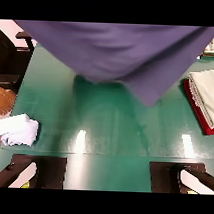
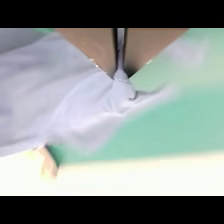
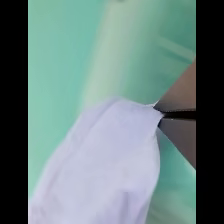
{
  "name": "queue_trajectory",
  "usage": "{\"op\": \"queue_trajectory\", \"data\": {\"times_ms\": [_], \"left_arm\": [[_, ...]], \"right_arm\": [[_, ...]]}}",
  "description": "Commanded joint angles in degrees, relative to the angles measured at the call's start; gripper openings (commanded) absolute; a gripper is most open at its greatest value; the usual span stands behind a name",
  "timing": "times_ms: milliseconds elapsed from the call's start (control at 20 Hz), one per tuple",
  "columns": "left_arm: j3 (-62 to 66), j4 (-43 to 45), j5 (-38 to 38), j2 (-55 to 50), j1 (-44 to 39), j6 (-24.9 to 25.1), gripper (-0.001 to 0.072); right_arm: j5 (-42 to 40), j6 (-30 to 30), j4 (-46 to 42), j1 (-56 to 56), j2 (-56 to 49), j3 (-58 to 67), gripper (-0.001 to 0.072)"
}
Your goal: Fold the shirts.
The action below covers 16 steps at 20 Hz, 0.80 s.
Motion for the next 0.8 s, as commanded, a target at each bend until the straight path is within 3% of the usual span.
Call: {"op": "queue_trajectory", "data": {"times_ms": [0, 200, 400, 650, 750], "left_arm": [[9.7, 0.2, 1.4, 6.9, 0.0, -2.3, 0.0029], [18.0, 1.8, 1.7, 7.6, 0.0, -5.3, 0.0028], [18.7, 8.2, -0.2, 5.9, 0.0, -8.5, 0.0028], [13.8, 7.7, -12.3, -6.1, 0.0, -10.0, 0.0029], [8.5, 7.5, -16.2, -12.0, -0.1, -10.0, 0.0029]], "right_arm": [[0.4, -0.3, -0.2, -4.0, 5.5, 5.5, 0.0017], [0.0, -0.3, -0.1, -11.8, 11.5, 1.9, 0.0016], [0.6, 0.2, 0.4, -15.5, 11.0, 2.0, 0.0016], [7.7, 1.6, -0.6, -6.0, -1.0, 2.0, 0.0016], [10.5, 2.9, -4.7, -0.2, -8.7, 2.0, 0.0016]]}}
